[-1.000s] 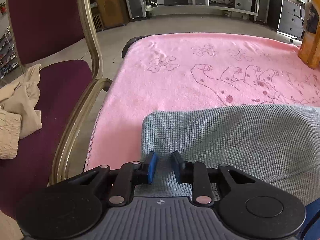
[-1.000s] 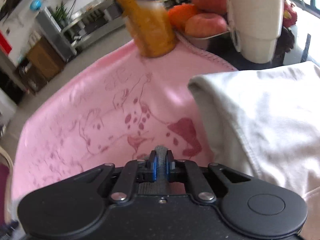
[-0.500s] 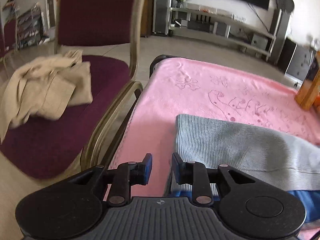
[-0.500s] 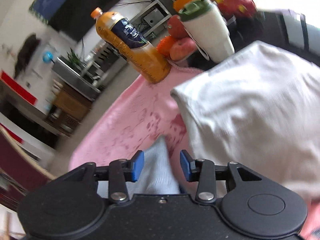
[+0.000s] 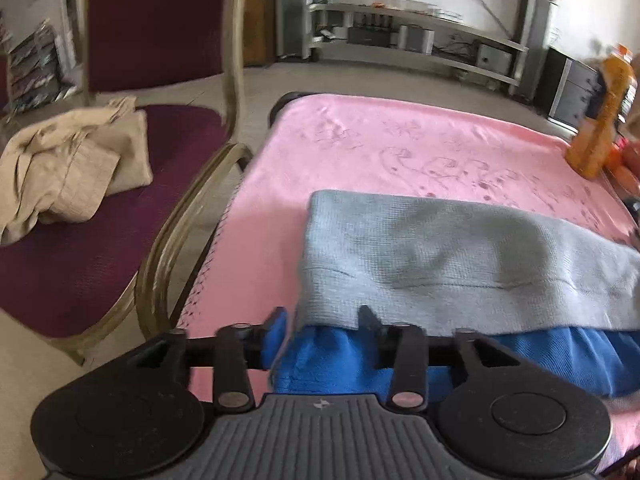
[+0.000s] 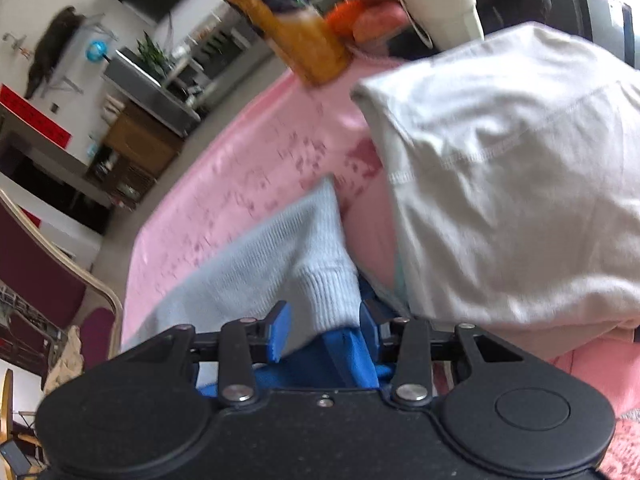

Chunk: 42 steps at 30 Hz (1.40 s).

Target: Fold clothes

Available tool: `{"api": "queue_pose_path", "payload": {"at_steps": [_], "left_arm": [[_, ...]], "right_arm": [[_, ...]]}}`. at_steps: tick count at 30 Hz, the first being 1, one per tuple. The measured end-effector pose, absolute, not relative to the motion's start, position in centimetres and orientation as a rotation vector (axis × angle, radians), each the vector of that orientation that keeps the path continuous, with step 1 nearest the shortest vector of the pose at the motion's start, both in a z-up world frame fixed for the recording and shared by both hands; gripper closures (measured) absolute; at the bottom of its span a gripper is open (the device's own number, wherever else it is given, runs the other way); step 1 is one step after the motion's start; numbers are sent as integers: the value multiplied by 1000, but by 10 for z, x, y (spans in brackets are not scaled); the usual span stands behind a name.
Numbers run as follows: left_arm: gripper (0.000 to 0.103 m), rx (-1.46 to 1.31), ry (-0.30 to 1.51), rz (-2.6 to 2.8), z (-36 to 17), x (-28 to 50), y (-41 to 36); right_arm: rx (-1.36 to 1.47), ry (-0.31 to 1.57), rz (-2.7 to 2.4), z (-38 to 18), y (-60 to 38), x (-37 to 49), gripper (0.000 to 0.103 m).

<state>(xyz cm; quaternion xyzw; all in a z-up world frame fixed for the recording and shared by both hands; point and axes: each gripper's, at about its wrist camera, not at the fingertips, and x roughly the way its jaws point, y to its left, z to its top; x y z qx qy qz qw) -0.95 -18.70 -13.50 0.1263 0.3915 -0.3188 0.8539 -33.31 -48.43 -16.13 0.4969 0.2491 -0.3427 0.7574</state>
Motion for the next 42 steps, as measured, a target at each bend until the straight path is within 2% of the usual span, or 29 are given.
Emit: {"api": "queue_pose_path", "payload": {"at_steps": [4, 8, 12, 14, 15, 16, 17, 19, 21, 25, 29, 33, 37, 39, 40, 42], "left_arm": [[52, 203, 898, -648, -141, 6, -186], [51, 206, 936, -658, -149, 13, -198], [52, 248, 942, -667, -157, 12, -210], [61, 282, 917, -678, -157, 6, -213], [70, 302, 900, -686, -157, 2, -214], [79, 330, 871, -689, -155, -3, -215], [82, 338, 851, -693, -152, -6, -215], [90, 325, 831, -704, -146, -10, -211], [91, 311, 811, -716, -139, -14, -208], [91, 180, 853, -761, -128, -5, -188], [87, 293, 899, -713, -147, -5, -206], [78, 458, 848, -672, -159, -20, -223], [66, 426, 805, -625, -152, -25, -211], [67, 360, 772, -631, -143, -26, -199], [72, 327, 755, -639, -138, -26, -194], [73, 260, 720, -654, -128, -27, -183]], "right_arm": [[1113, 574, -735, -169, -485, -327, 63], [1100, 614, -745, -174, -484, -317, 54], [1054, 677, -777, -179, -481, -305, 54], [1022, 698, -786, -178, -479, -302, 54], [1004, 704, -792, -177, -477, -300, 61], [987, 699, -807, -176, -475, -301, 73], [973, 689, -814, -175, -473, -301, 86], [950, 629, -796, -166, -468, -305, 91], [935, 614, -797, -162, -466, -307, 92], [926, 652, -816, -163, -466, -306, 93], [917, 689, -835, -164, -465, -306, 92], [907, 726, -854, -165, -465, -305, 90], [893, 713, -859, -161, -462, -308, 83], [880, 651, -845, -153, -457, -314, 72], [874, 619, -837, -149, -455, -317, 71], [860, 557, -822, -142, -450, -322, 70]]}}
